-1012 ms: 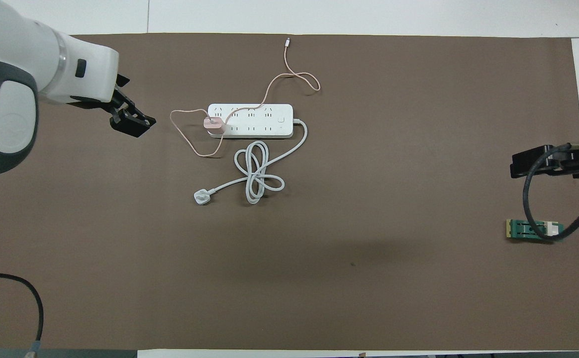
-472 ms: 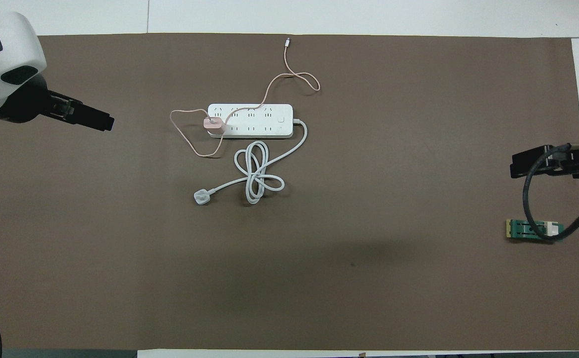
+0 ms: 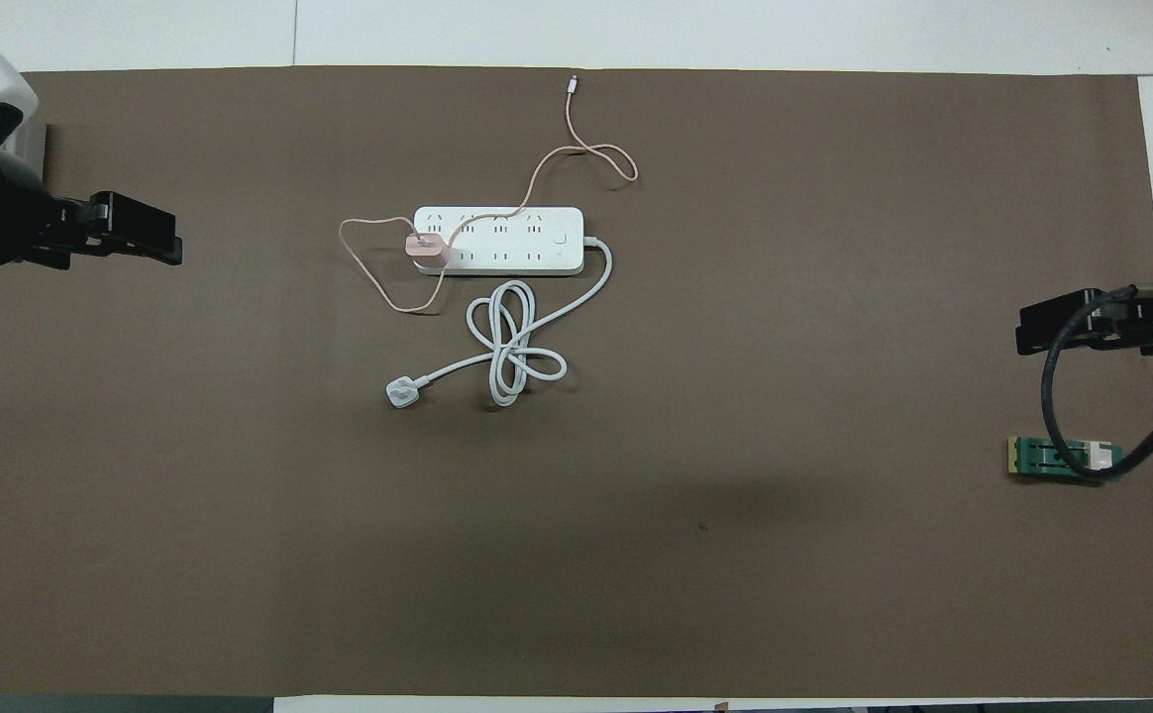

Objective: Plug charger into power strip

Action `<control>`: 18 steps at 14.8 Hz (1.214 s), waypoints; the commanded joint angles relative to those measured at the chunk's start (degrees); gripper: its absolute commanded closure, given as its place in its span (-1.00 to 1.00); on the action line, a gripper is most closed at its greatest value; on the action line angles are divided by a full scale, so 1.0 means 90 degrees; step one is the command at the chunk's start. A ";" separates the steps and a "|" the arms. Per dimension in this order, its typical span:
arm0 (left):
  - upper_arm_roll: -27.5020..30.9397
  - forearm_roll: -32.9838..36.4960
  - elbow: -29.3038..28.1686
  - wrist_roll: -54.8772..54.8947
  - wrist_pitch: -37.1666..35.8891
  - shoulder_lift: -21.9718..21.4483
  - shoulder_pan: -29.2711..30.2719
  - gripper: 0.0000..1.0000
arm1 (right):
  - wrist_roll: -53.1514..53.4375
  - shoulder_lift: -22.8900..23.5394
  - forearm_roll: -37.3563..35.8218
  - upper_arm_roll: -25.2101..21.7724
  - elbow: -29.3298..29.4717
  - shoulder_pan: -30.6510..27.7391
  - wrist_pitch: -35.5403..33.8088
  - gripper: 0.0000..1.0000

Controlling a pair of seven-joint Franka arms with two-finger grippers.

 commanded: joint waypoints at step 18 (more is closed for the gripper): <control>-0.0068 0.0144 -0.0287 -0.0410 -0.0747 -0.0291 0.0970 -1.00 | -0.0022 -0.0147 -0.0035 0.0066 -0.0151 -0.0097 0.0041 -1.00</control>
